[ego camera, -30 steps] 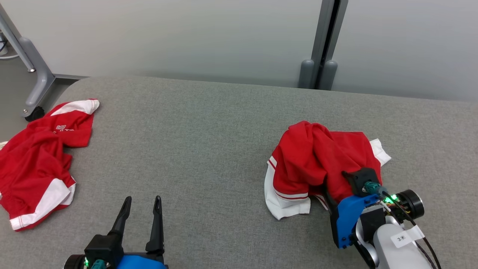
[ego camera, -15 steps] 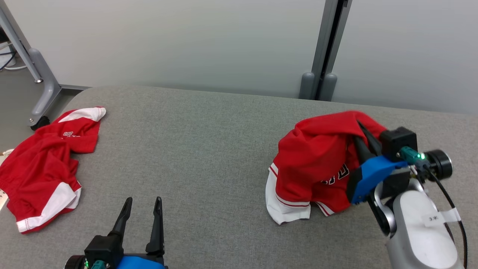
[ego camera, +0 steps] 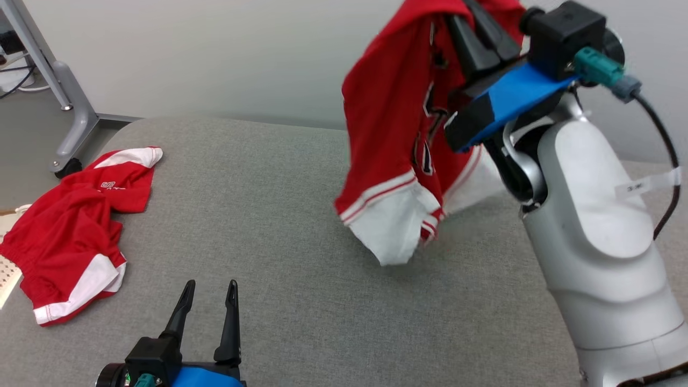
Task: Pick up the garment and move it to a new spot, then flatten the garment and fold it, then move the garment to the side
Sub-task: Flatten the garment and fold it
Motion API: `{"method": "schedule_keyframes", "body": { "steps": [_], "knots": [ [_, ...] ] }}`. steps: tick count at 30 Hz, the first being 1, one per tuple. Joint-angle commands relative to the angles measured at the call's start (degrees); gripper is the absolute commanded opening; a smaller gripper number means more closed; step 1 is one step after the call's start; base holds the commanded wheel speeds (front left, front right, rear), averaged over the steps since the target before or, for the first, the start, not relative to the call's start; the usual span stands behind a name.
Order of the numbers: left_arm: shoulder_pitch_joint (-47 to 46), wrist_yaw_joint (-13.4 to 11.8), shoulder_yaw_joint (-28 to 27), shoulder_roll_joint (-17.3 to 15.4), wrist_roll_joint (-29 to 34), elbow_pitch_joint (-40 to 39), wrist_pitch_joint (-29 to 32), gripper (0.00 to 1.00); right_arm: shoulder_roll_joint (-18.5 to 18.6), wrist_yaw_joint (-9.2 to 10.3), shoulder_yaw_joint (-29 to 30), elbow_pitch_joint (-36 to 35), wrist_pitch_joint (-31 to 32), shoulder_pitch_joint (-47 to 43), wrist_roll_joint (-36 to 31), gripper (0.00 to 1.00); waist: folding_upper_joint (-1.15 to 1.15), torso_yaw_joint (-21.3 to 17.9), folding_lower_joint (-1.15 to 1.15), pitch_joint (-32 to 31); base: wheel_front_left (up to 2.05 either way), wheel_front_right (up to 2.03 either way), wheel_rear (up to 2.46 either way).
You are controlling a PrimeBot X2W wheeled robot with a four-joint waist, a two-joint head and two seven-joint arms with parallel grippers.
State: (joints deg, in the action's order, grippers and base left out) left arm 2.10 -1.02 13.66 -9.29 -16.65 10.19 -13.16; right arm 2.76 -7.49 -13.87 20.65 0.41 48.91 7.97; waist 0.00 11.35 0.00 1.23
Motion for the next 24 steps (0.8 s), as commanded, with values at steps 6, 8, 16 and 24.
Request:
{"method": "schedule_keyframes", "body": {
  "steps": [6,8,16,24],
  "knots": [
    [-1.4,-0.3,0.1,-0.1,0.1,-0.3,-0.7,1.0,0.3,-0.01,3.3,2.2,-5.3,3.3,0.4,0.0,0.0,0.9,0.0,0.8,0.0,0.0,0.0],
    [-1.4,-0.4,-0.2,-0.2,-0.1,-0.6,-0.8,1.0,0.3,-0.01,5.8,3.3,-5.3,0.7,-1.6,0.0,0.0,0.7,0.0,1.3,0.0,0.0,0.0],
    [-3.0,-0.3,-0.3,-0.4,-0.4,-0.6,-1.2,1.0,3.3,-0.01,17.7,10.9,-3.2,-12.2,-9.8,0.0,0.0,-0.7,0.0,4.0,0.0,0.0,0.0],
    [-4.1,-0.3,0.3,-0.4,-0.4,0.4,-1.4,1.0,3.8,-0.01,28.5,16.7,-3.4,-21.0,-18.4,1.0,0.0,-1.7,0.0,4.5,0.0,0.0,0.0]
  ]
}}
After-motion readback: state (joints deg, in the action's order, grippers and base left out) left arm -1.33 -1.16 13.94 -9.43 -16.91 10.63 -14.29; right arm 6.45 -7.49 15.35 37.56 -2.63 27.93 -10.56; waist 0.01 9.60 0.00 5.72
